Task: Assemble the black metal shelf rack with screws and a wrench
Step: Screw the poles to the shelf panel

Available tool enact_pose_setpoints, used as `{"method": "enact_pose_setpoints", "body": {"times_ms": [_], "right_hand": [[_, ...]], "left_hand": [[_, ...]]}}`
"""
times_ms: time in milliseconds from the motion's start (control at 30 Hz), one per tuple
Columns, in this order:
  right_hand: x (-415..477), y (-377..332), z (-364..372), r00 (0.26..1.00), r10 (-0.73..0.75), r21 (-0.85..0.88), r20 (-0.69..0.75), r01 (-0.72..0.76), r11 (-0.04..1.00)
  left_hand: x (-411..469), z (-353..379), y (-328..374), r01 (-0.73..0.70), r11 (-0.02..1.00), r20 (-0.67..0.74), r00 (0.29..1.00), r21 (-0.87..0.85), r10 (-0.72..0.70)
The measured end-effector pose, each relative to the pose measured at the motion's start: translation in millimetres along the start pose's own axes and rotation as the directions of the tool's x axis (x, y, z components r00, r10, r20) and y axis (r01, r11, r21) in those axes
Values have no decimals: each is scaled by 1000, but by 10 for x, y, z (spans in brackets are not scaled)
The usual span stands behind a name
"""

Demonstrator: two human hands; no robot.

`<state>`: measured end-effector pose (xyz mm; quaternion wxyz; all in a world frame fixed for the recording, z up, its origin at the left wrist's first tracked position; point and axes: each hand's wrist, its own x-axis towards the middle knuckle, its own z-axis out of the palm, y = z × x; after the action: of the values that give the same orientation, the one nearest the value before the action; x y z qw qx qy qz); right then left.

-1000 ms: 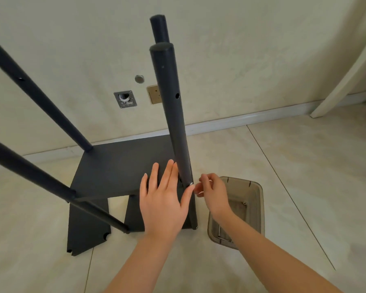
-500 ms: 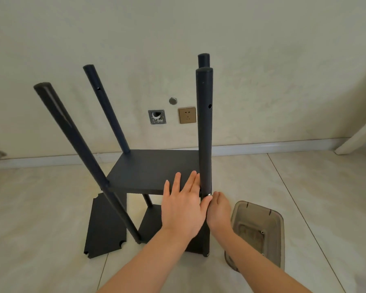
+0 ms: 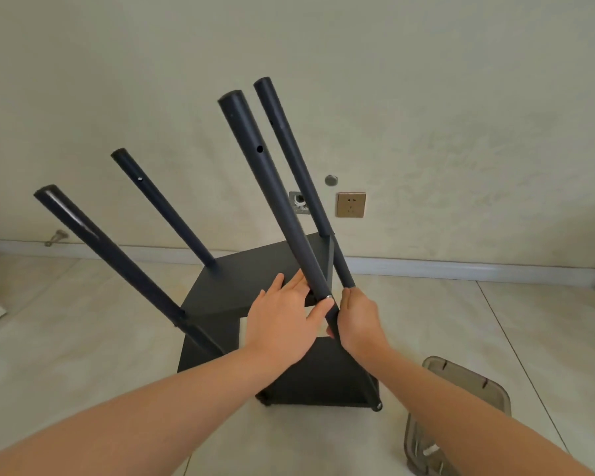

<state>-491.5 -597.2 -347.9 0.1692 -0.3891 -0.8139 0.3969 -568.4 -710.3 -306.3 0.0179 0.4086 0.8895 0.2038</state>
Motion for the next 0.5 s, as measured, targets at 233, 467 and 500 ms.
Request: {"method": "enact_pose_setpoints", "body": {"times_ms": [233, 467, 500], "right_hand": [[272, -608, 184, 981, -130, -396, 144, 178, 901], [397, -816, 398, 887, -275, -166, 369, 355, 920], [411, -825, 445, 882, -290, -165, 372, 370, 914]], "left_hand": [[69, -322, -498, 89, 953, -56, 992, -288, -109], [51, -438, -927, 152, 878, -69, 976, -455, -205], [51, -437, -976, 165, 860, -67, 972, -482, -224]]}}
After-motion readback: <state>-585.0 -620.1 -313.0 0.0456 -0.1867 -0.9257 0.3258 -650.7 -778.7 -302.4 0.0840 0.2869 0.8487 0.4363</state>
